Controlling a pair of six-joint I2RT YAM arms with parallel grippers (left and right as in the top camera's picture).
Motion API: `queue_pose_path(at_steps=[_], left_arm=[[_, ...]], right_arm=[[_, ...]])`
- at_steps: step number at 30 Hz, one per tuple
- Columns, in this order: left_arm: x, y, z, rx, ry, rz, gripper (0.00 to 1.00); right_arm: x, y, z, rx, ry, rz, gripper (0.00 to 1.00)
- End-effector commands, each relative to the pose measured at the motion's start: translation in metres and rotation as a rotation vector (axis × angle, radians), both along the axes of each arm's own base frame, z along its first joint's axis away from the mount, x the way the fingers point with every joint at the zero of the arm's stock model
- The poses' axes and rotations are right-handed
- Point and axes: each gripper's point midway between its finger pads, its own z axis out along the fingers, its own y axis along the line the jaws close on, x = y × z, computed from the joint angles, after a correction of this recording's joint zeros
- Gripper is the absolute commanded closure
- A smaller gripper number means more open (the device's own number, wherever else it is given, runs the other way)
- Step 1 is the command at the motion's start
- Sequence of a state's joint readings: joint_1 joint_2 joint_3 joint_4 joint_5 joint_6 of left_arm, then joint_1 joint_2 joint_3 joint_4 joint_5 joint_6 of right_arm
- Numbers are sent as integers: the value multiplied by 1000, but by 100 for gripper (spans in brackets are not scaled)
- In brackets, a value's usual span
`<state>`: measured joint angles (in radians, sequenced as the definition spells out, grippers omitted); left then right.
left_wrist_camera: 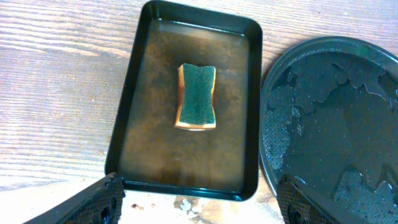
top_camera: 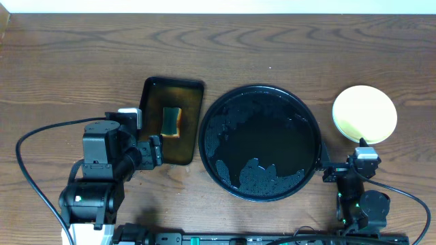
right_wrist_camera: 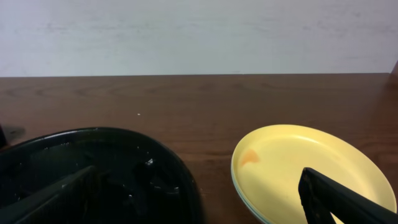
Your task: Clean dirty plates on tray and stack at the side
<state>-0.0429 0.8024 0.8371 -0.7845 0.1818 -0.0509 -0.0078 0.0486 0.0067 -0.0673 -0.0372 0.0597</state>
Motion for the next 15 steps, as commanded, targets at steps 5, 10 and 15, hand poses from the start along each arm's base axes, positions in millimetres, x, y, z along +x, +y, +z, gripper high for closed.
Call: queue_pose_path(at_steps=[5,10,15], left_arm=[[-2,-2,-2,2,2,-19,21],[-8,2,8,31,-81,-21,21],[-11,5,-1,28,-201,-6,21]], right_arm=[[0,5,-2,0,7,23,1],[0,5,-2,0,7,23,1],[0,5,-2,0,7,24,1]])
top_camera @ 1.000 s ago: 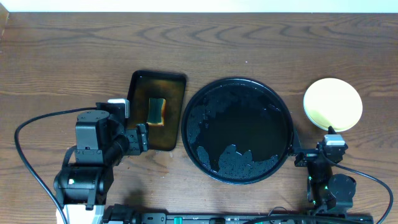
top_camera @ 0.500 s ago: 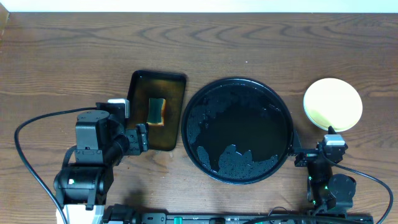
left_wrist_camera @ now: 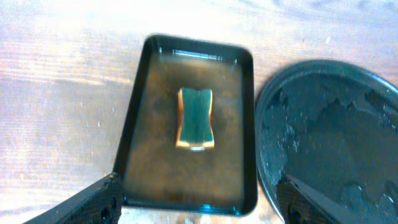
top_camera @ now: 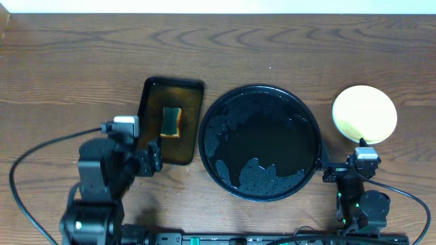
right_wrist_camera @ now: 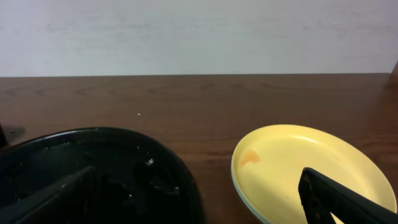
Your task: Clean dirty plates on tray and stack at the side
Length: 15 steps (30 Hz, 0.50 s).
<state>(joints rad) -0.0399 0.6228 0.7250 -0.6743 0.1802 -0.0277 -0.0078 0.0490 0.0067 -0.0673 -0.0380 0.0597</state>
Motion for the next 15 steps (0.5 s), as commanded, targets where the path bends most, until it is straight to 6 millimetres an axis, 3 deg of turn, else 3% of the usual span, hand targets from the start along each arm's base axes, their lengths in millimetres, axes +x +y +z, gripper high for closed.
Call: queue_pose_path(at_steps=[1,8,15], left_arm=[[-5,5,-17,16,-46,11,21],[2,8,-38,10,-282,27,21],[9,8,-38,5,-526,30,21]], right_arm=[[0,5,-2,0,7,23,1],[0,5,-2,0,7,23,1],[0,5,-2,0,7,23,1]])
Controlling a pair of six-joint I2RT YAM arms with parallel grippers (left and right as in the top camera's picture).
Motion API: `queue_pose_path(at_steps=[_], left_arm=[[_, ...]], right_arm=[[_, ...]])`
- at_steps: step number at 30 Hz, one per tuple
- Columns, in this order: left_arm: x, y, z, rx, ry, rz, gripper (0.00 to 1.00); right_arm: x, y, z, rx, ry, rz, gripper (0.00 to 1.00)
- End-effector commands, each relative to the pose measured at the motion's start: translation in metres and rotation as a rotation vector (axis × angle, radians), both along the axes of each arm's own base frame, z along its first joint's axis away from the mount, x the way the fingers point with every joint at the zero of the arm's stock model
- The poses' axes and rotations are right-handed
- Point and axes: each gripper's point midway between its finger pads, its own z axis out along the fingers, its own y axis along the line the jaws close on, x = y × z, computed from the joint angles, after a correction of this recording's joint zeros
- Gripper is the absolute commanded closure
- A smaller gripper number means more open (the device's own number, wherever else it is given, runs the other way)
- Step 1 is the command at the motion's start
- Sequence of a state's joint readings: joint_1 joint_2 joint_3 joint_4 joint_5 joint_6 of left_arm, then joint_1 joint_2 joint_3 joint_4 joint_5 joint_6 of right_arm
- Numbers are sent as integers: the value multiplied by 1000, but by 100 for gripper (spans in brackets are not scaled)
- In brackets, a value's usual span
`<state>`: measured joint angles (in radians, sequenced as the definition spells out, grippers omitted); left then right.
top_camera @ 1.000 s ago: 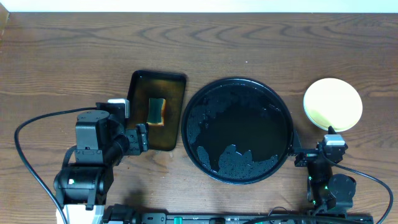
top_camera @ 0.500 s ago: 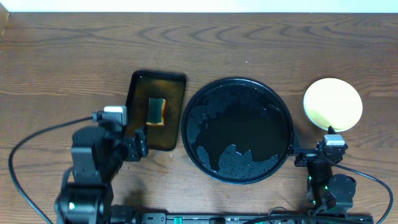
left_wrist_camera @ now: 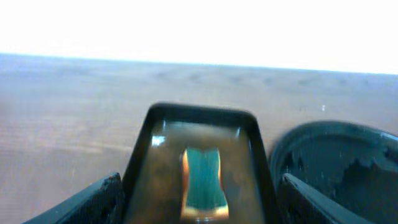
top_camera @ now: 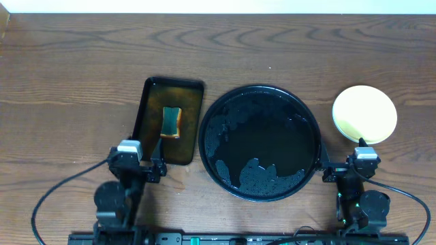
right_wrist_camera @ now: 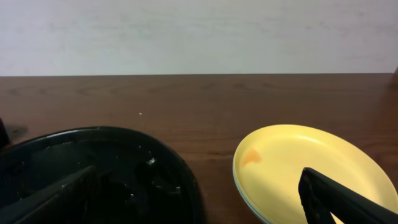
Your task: Clean dirty plates on tray and stack at the side
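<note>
The round black tray (top_camera: 259, 143) is wet and holds no plates. Yellow plates (top_camera: 364, 113) sit stacked to its right on the table; the top one (right_wrist_camera: 305, 168) has a small orange smear. A green and yellow sponge (top_camera: 171, 121) lies in brown water in the rectangular black pan (top_camera: 194, 153). My left gripper (top_camera: 136, 170) is low at the front edge, open and holding nothing, and looks level along the pan at the sponge (left_wrist_camera: 203, 183). My right gripper (top_camera: 349, 170) is open and empty between the round tray and the plates.
Cables loop from both arm bases along the table's front edge. The round tray's rim (right_wrist_camera: 186, 180) lies close to the left of the plate stack. Bare wooden table (top_camera: 218, 47) stretches behind the pan, tray and plates.
My left arm has drawn back and dropped low at the front edge. Its camera now looks level across the pan instead of down on it. The right arm has not moved.
My left gripper was open just above the near end of the sponge pan, looking down. Then it was further back and higher, with more of the pan in sight. Now it rests low at the table's front. Sponge, tray and plates have stayed in place throughout.
</note>
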<state>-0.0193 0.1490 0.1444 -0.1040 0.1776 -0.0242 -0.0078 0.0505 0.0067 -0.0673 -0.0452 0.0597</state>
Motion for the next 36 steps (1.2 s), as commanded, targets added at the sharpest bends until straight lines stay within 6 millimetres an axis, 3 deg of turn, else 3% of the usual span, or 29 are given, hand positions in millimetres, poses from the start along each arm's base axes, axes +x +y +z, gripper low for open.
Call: queue_pose_path(at_steps=[1,8,13,36], left_arm=[[2,4,2,13,-97,17,20],[3,23,10,22,-195,130,21],[0,20,-28,30,-42,112,20],[0,20,-28,31,-37,112,21]], right_arm=[[0,4,-2,-1,6,16,1],[0,4,-2,-1,6,16,1],[0,3,-2,-1,6,15,1],[0,4,-2,-1,5,16,1]])
